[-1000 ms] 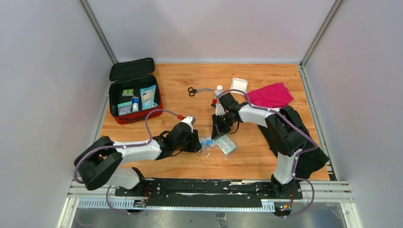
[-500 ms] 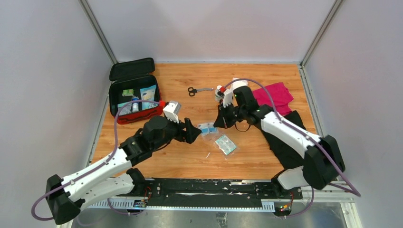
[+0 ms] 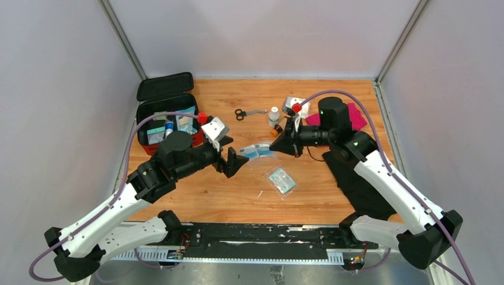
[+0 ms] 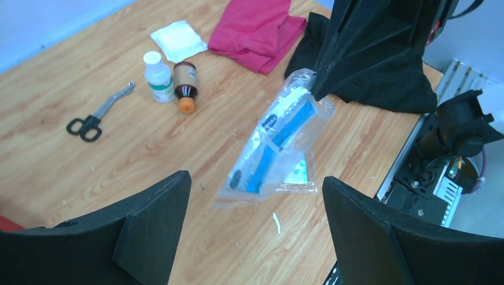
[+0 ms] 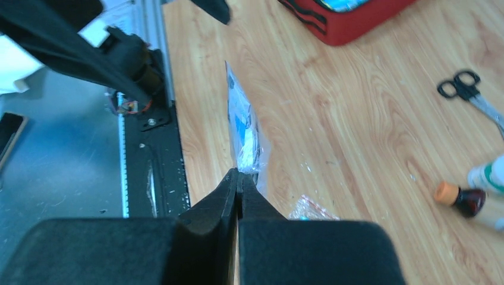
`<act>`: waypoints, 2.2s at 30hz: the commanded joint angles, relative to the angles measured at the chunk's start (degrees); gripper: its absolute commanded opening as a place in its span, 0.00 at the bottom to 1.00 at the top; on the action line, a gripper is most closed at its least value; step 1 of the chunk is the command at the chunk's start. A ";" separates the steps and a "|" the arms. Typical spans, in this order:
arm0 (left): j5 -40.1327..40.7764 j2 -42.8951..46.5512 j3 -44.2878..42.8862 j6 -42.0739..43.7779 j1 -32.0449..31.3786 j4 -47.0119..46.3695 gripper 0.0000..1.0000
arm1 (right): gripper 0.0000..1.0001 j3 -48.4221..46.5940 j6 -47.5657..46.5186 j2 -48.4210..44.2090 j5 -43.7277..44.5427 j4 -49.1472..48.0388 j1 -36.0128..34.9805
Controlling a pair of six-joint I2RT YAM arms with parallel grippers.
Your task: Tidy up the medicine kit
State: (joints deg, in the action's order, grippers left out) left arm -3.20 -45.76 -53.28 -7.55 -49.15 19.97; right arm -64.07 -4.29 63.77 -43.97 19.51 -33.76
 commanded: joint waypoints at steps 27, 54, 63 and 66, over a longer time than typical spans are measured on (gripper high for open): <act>-14.40 -7.79 -3.74 1.01 -0.40 0.95 0.00 | 0.01 -4.38 -3.33 -3.65 -4.53 5.08 -1.48; 12.77 -29.43 -19.49 -4.16 44.20 14.99 0.00 | 0.64 6.27 10.46 -13.25 23.98 5.96 -1.35; 42.39 -43.31 -27.24 -0.43 48.33 15.45 0.00 | 0.64 9.36 12.79 -13.81 23.43 7.23 -1.39; 49.89 -48.76 -28.94 2.09 48.44 15.09 0.00 | 0.64 9.83 13.07 -13.86 23.22 7.81 -1.38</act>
State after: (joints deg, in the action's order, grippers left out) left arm 30.15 -88.66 -80.12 -9.50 -1.17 34.57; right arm -55.27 7.31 50.61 -20.80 25.36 -34.50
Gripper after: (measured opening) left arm 0.023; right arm 0.645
